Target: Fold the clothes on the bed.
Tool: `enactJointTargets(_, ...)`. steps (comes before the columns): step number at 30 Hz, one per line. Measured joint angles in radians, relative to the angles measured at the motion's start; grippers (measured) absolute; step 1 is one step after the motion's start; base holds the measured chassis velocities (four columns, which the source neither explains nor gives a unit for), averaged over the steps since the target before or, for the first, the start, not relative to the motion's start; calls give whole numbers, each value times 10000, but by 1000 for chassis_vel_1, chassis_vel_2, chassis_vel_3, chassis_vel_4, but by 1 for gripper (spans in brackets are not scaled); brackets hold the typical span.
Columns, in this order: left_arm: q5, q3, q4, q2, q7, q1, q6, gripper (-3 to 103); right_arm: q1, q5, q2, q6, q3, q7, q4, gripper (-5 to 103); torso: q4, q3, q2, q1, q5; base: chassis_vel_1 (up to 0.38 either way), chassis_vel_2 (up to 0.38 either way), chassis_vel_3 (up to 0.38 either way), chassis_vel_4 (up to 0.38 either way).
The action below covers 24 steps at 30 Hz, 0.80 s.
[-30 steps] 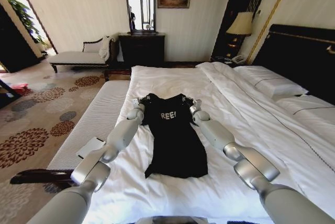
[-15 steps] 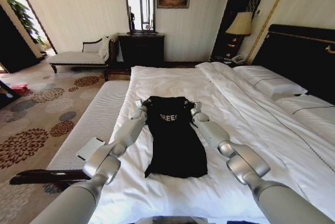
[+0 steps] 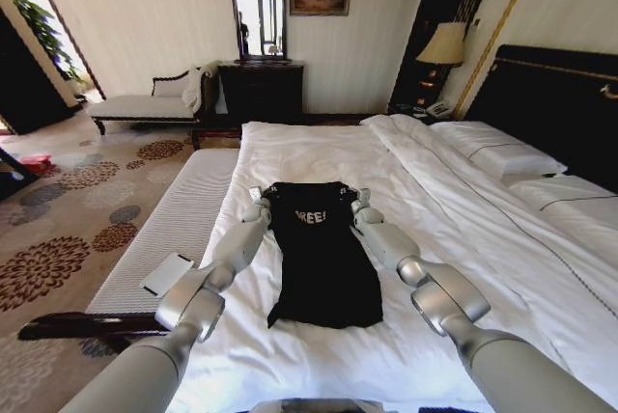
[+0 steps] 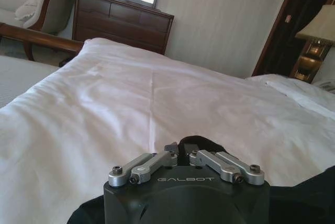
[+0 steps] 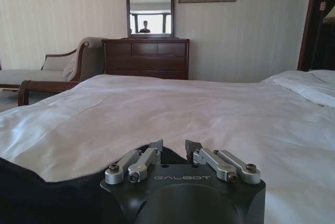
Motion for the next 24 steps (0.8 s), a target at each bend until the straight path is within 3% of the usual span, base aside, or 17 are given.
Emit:
enactJointTargets(1,93,-2,-16,-8,-29,23,129,10,-11,12,-19,-76,-38,-16,58,33,0,0,0,0,2,0,0,0,0)
enactJointTargets(5,163,17,-30,46,-59,34,215,20,-20,28,-65,-172,-152,-98,99,44,3,0,0,0,1,0,0,0,0)
enactJointTargets(6,159,26,-3,87,-65,19,289,31,0,29,-59,-194,-171,-119,28,50,5,0,0,0,1,0,0,0,0)
enactJointTargets(7,149,28,13,105,-82,7,337,31,4,32,-56,-196,-171,-119,9,50,5,0,0,-1,1,0,0,0,0)
enactJointTargets(10,44,78,59,178,-116,-47,597,42,-15,64,-100,-207,-180,-116,89,66,6,0,0,0,1,0,0,0,0)
enactJointTargets(11,44,78,59,178,-116,-47,597,42,-15,64,-100,-207,-180,-116,89,66,6,0,0,0,1,0,0,0,0)
enactJointTargets(13,64,102,31,234,-327,-53,730,54,-152,208,-221,-249,-207,-54,366,78,5,0,0,0,0,0,0,0,0)
enactJointTargets(15,120,118,-69,270,-485,-43,819,59,-239,256,-306,-271,-227,-29,507,78,4,0,0,0,1,0,0,0,0)
enactJointTargets(17,22,343,-611,476,-687,103,1015,70,-377,420,-508,-294,-239,37,804,88,4,-1,0,0,1,0,0,0,0)
enactJointTargets(19,-58,443,-779,546,-692,150,1052,70,-414,483,-576,-306,-239,55,892,93,5,0,0,0,0,0,0,0,0)
enactJointTargets(20,-247,720,-1155,679,-707,228,1143,81,-552,660,-855,-343,-234,132,1200,97,10,0,0,0,4,0,0,0,0)
enactJointTargets(24,-666,1324,-2251,1030,-794,493,1304,91,-800,1048,-1498,-470,-214,325,1856,100,-11,-1,0,0,-2,0,0,0,0)
